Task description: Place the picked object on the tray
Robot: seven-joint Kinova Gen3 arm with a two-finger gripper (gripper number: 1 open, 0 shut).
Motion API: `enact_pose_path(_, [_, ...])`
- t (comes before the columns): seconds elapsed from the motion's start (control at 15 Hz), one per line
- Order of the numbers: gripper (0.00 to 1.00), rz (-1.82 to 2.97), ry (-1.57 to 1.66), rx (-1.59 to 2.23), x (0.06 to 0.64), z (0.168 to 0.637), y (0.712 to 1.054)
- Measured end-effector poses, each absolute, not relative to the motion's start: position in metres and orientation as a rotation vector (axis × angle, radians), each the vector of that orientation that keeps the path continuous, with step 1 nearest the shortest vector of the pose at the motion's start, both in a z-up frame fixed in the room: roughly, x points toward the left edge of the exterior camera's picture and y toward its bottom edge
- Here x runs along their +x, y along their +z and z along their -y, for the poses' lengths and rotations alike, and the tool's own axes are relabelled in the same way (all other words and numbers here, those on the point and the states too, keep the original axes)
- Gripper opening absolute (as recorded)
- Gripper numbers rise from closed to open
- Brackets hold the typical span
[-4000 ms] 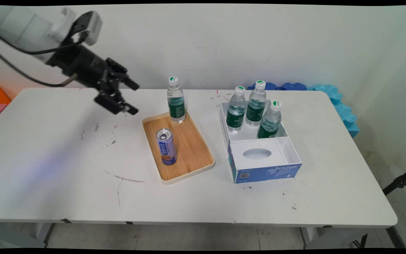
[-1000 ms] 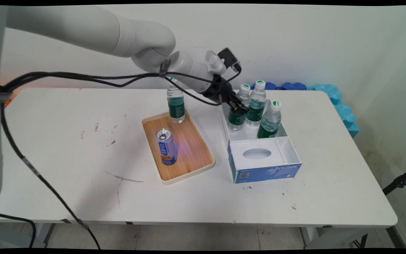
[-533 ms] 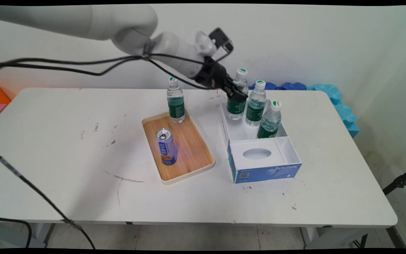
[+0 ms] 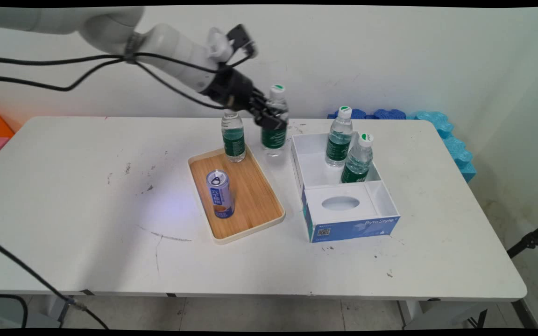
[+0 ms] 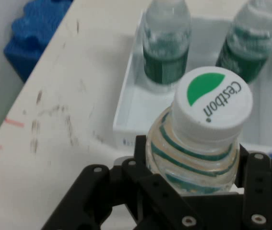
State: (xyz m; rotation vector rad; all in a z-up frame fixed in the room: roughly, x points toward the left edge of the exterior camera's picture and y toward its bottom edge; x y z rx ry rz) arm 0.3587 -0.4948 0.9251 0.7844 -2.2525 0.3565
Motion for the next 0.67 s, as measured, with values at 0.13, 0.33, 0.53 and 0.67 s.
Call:
enact_pose_path(0.13, [0.0,2.269,0.339,0.771,0.377,0.484,0.92])
enact_pose_path(0.33, [0.0,2.286,0.309,0.744,0.394,0.469,0.908])
enact_pose_path(0.53, [0.0,2.296,0.291,0.713,0.403,0.46,0.895])
enact_pose_path(0.67, [0.0,2.297,0.285,0.697,0.404,0.456,0.886])
